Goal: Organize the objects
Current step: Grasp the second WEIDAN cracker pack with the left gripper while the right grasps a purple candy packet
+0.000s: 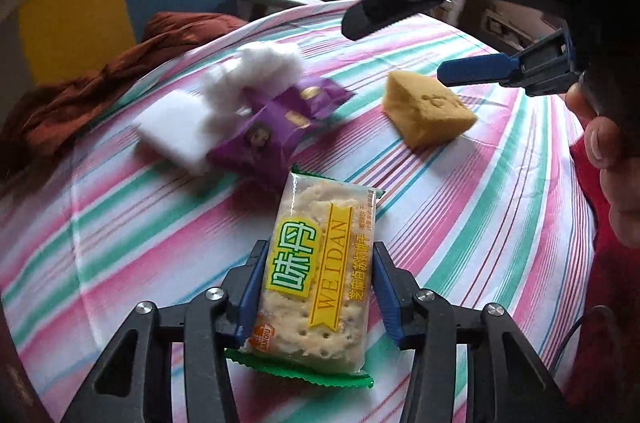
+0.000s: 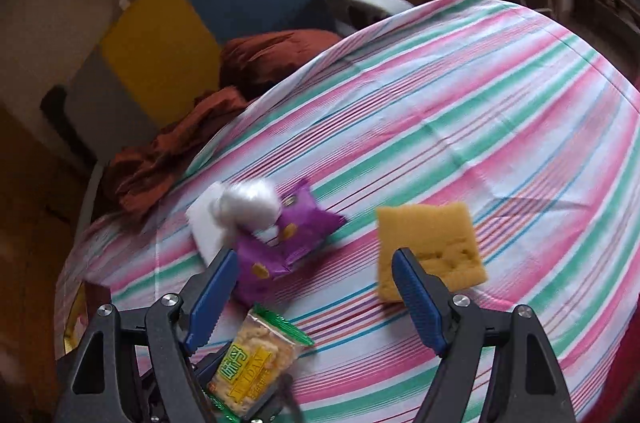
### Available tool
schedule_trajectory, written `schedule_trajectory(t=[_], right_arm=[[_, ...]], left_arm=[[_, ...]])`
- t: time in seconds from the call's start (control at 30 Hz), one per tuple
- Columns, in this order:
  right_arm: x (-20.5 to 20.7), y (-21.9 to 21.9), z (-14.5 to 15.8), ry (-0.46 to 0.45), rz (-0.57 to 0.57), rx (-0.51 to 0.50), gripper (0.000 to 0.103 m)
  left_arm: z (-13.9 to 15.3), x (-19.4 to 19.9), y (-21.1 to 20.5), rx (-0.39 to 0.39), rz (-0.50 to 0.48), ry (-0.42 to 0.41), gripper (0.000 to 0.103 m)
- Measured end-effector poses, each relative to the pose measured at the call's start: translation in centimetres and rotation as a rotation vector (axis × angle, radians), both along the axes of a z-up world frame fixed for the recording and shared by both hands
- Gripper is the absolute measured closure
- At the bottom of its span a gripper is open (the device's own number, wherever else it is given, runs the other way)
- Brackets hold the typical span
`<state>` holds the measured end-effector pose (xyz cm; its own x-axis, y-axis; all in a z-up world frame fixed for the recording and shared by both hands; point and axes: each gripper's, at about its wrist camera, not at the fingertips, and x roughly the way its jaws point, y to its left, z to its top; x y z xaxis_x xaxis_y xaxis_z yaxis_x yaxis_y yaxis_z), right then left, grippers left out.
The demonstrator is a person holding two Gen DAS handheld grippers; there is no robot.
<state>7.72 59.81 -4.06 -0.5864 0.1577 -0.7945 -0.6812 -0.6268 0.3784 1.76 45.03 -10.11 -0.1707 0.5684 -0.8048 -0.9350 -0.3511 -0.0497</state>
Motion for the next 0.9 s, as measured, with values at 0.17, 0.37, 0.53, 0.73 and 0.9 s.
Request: schedule_trajectory(t=[0.17,0.37,0.53,0.73,0.9], right_arm=[[-2.3,-1.8,-1.1,-0.057,0.134,-0.029,0.025],[-3.8,-2.7,-3.2,-0.09,0.205,-0.147,0.025],[-4.6,-1.5,-4.4,-0.064,0.12,-0.248,0.026],[-6.4,-0.6,-5.4,-0.06,0.043,-0.26,0.026],[-7.1,-0.3,-5.3,-0.053,0.041,-0.229,0.026]], left_arm=[[0.0,0.0,-4.0,0.024,0.108,-0.003,0.053],[-0.4,0.1,-6.0,0.048,0.14,0.004,0.053],[-0.6,0.5,-6.0,0.053,0.137,0.037,0.053],[-0.6,0.4,-6.3,0.067,0.137,0.023,0.053],[-0.6,0.4,-6.4,0.073,0.137,0.015,0.053]])
